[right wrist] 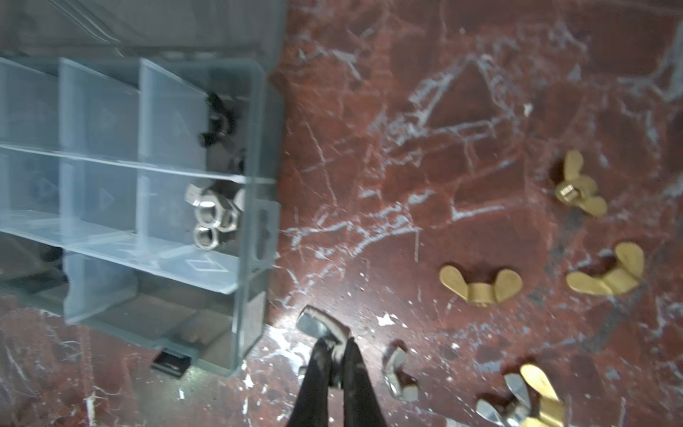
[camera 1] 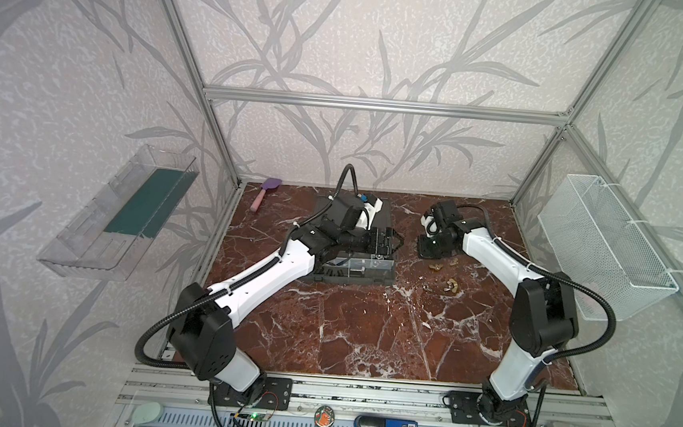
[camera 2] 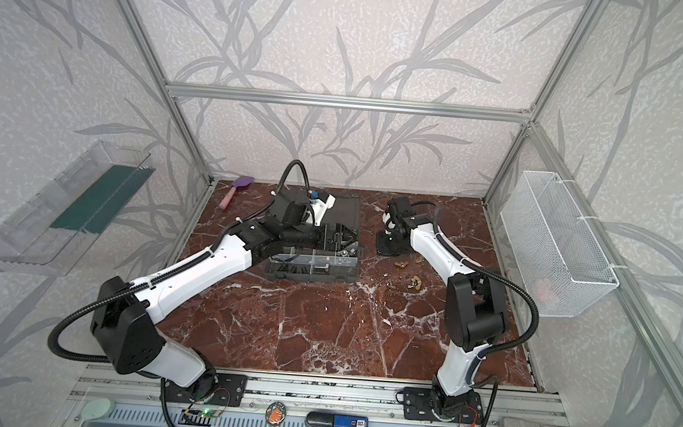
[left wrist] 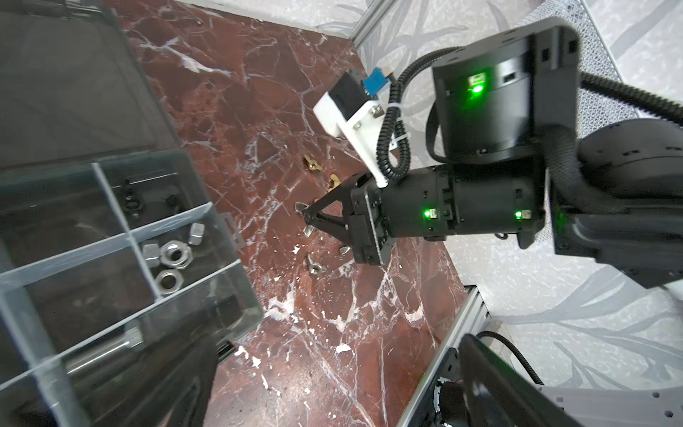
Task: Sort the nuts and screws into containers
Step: 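Carry the silver wing nut to the organizer with the right gripper, then lower the wing nut into a compartment and open the right gripper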
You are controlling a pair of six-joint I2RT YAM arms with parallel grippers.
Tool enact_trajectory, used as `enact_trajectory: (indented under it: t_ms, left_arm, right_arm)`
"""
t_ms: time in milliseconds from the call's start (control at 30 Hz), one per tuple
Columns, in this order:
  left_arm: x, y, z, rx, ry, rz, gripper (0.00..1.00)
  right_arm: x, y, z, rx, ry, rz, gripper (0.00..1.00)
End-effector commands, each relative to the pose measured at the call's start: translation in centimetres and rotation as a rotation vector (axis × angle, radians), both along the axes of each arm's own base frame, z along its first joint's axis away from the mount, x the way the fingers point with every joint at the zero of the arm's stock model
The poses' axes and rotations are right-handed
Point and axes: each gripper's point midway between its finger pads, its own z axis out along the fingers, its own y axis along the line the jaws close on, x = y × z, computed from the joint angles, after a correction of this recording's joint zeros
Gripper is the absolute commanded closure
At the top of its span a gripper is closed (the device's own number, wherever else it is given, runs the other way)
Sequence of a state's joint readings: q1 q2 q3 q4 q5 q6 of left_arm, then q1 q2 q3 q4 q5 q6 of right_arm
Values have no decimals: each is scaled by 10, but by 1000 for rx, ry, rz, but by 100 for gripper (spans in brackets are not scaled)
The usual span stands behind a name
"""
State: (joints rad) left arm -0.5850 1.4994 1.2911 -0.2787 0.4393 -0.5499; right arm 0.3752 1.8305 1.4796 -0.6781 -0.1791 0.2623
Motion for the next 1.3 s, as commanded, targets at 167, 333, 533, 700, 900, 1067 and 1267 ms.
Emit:
enact_trajectory:
  t_ms: [167,333,533,700,900,1067,1267]
  left_arm:
    - [3,45,9,-19,-5,85,1]
    - [2,57,4,-26,3,113,1]
    - [0,70,1,-22,7,132,0]
    - [-1,77,-2,-21,16,145,1]
    - [1,79,-4,-32,23,153,1]
    - [3,78,-3,-41,24,155,1]
    - [3,78,-3,-43,31,161,1]
  right_arm:
    - [15,82,12,120,-6,100,100]
    - [19,121,-1,138,27,150,100]
    - [20,146,-23,121,57,173,100]
    - [20,153,-39,111,96,179,94]
    - [22,154,-41,99,100,181,86]
    - [23,153,-37,86,91,188,79]
    - [23,149,-27,69,69,194,77]
